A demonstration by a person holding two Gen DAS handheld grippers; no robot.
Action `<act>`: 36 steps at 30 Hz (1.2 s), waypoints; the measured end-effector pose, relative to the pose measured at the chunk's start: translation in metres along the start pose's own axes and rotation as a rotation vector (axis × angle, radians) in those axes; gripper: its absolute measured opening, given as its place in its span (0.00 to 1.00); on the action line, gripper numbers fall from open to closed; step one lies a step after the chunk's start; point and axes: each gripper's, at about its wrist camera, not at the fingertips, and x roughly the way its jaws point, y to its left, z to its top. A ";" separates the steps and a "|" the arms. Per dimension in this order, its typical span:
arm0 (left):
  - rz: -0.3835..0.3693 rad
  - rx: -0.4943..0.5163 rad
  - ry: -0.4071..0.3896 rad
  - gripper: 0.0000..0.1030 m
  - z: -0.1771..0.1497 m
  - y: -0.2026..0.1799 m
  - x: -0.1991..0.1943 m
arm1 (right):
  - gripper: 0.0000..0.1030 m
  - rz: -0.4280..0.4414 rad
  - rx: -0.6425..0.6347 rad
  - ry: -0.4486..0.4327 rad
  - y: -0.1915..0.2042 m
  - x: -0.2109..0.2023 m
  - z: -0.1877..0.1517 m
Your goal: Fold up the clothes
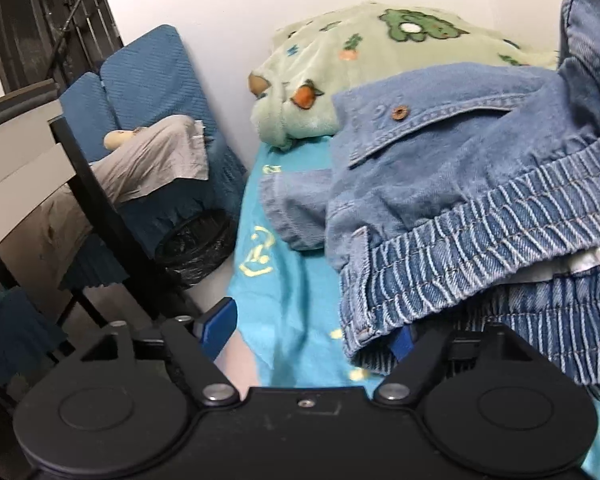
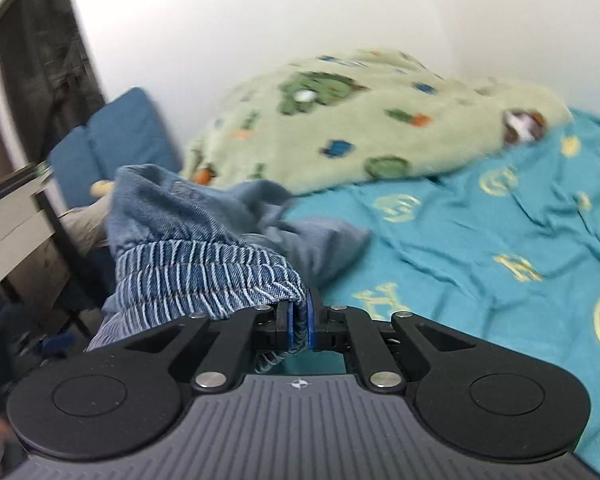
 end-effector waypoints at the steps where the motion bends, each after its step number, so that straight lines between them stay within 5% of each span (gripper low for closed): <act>1: 0.012 0.005 -0.001 0.71 -0.001 -0.003 0.000 | 0.05 -0.006 0.011 0.004 -0.003 0.001 0.000; 4: 0.015 -0.004 0.013 0.62 -0.002 -0.009 0.009 | 0.05 -0.010 -0.008 0.008 -0.001 0.001 -0.002; 9: -0.008 -0.053 0.010 0.16 0.002 -0.013 0.009 | 0.06 -0.006 -0.077 0.020 0.000 0.004 -0.007; 10: 0.000 -0.065 0.002 0.13 0.006 -0.012 0.005 | 0.06 -0.002 -0.078 0.024 0.000 0.005 -0.007; 16: 0.049 -0.149 -0.100 0.08 0.053 0.005 -0.036 | 0.06 0.049 -0.056 0.047 -0.003 0.000 0.000; 23: 0.037 -0.134 -0.308 0.05 0.157 -0.005 -0.113 | 0.05 0.150 0.062 0.077 -0.007 -0.044 0.018; 29: -0.030 -0.117 -0.377 0.05 0.254 -0.068 -0.130 | 0.05 0.207 0.229 0.041 -0.038 -0.080 0.048; 36: -0.136 0.012 -0.354 0.05 0.343 -0.186 -0.111 | 0.05 0.195 0.426 -0.018 -0.109 -0.101 0.089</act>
